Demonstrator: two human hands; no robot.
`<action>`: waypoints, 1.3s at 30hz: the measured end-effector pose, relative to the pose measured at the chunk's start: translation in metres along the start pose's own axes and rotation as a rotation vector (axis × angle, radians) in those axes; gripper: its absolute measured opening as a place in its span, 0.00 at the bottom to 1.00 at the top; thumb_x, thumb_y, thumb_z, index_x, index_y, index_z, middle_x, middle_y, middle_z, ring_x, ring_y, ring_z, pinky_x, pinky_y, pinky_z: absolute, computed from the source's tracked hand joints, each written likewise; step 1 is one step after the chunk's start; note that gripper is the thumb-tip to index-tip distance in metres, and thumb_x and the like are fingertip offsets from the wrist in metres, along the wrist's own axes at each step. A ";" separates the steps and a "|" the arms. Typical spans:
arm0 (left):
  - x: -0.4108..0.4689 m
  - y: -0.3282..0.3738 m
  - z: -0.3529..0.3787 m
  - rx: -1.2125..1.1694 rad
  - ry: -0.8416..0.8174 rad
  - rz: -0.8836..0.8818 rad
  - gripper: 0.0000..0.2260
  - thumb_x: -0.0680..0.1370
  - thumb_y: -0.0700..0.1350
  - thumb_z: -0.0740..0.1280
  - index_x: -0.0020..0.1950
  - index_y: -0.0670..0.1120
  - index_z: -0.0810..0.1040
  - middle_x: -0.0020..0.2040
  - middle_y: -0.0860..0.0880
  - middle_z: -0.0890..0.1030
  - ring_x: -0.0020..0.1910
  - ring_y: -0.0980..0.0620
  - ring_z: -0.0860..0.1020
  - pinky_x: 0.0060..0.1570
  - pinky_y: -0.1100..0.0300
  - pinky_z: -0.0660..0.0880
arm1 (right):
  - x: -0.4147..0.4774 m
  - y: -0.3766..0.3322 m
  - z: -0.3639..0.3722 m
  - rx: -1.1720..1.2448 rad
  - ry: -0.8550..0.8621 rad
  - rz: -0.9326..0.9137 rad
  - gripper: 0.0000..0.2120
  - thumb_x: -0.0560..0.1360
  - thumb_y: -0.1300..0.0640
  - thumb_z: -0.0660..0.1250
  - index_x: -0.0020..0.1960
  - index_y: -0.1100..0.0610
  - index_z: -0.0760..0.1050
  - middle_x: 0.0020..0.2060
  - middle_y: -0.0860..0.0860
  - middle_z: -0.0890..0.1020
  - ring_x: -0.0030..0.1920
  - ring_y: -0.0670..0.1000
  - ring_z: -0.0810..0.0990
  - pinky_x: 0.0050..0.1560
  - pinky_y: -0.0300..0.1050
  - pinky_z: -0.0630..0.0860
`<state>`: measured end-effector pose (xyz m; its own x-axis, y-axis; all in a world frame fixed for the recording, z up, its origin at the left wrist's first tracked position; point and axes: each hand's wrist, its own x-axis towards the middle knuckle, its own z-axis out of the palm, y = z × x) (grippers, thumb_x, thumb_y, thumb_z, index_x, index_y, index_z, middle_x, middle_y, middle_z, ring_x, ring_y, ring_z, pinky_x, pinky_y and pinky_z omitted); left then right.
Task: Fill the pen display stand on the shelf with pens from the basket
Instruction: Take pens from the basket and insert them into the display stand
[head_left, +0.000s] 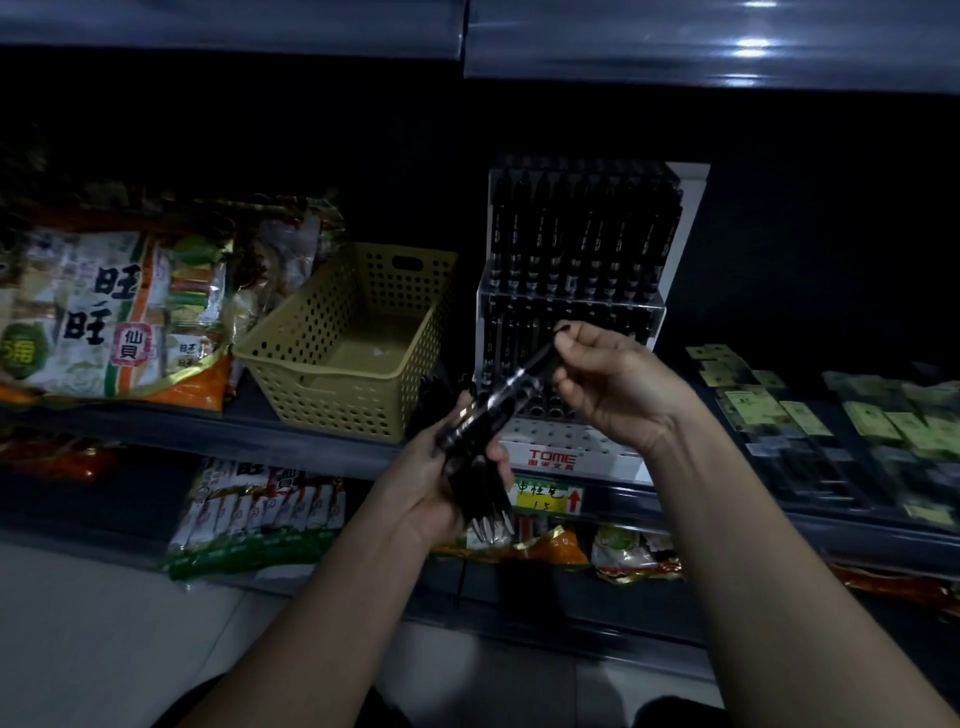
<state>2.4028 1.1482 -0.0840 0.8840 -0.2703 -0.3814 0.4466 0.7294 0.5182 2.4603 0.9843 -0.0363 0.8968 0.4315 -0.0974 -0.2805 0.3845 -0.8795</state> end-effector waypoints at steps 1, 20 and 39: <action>0.001 0.000 -0.001 0.001 -0.009 0.029 0.08 0.73 0.46 0.65 0.44 0.42 0.76 0.32 0.48 0.76 0.25 0.54 0.73 0.27 0.62 0.74 | 0.000 0.000 0.002 0.047 0.028 -0.030 0.08 0.78 0.66 0.60 0.41 0.59 0.71 0.31 0.51 0.78 0.28 0.43 0.76 0.28 0.32 0.76; 0.001 0.005 0.022 -0.278 0.031 0.305 0.13 0.76 0.48 0.65 0.40 0.40 0.79 0.28 0.49 0.76 0.31 0.56 0.73 0.44 0.64 0.75 | -0.017 0.002 0.031 -0.573 -0.164 -0.305 0.08 0.75 0.72 0.64 0.44 0.62 0.69 0.26 0.50 0.77 0.31 0.46 0.82 0.38 0.42 0.82; -0.001 -0.021 0.022 0.037 0.054 0.072 0.12 0.77 0.44 0.62 0.44 0.37 0.80 0.37 0.42 0.81 0.33 0.49 0.80 0.35 0.59 0.77 | -0.027 -0.014 0.022 -1.007 -0.481 0.155 0.10 0.70 0.58 0.73 0.36 0.56 0.72 0.27 0.53 0.76 0.24 0.48 0.73 0.24 0.40 0.69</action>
<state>2.3954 1.1192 -0.0774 0.9055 -0.1831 -0.3828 0.3882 0.7217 0.5731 2.4323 0.9850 -0.0109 0.5902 0.7708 -0.2397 0.2215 -0.4402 -0.8702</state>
